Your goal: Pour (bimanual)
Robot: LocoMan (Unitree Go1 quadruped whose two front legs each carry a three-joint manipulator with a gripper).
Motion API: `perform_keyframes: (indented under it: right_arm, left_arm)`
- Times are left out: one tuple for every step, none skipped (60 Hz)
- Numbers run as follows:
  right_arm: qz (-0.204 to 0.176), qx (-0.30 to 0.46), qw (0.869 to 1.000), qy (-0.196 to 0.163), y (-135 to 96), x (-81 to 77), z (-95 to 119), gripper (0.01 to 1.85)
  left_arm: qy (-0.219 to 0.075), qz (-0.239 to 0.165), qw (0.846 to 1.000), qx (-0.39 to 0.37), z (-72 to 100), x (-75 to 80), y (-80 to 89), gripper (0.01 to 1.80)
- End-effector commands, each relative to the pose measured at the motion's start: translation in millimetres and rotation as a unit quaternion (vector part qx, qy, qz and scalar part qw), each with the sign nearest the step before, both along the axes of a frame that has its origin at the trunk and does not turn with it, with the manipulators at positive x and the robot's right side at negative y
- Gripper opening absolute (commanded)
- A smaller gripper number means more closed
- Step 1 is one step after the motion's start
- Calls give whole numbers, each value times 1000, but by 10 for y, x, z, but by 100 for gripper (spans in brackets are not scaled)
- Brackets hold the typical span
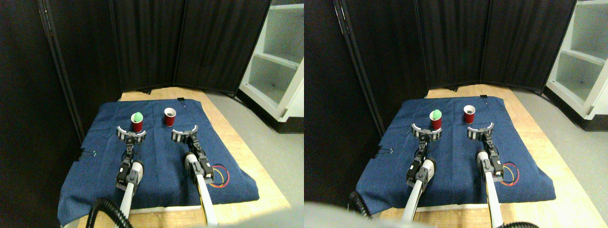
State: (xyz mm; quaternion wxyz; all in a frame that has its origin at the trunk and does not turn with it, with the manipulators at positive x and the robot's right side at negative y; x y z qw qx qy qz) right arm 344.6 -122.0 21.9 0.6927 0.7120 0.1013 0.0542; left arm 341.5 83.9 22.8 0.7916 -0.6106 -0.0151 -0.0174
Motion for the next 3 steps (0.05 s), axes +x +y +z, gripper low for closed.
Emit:
perform_keyframes:
  right_arm:
    - [4, 2, 1000, -26, 5, -15, 108, 121]
    - [5, 2, 1000, -26, 4, -15, 108, 121]
    - [5, 3, 1000, -26, 3, -17, 107, 121]
  left_arm:
    - [-23, 17, 1000, -2, 39, 12, -9, 118]
    - [-25, 21, 999, -4, 42, 8, -12, 115]
    - [-27, 26, 999, -5, 46, 4, -15, 112]
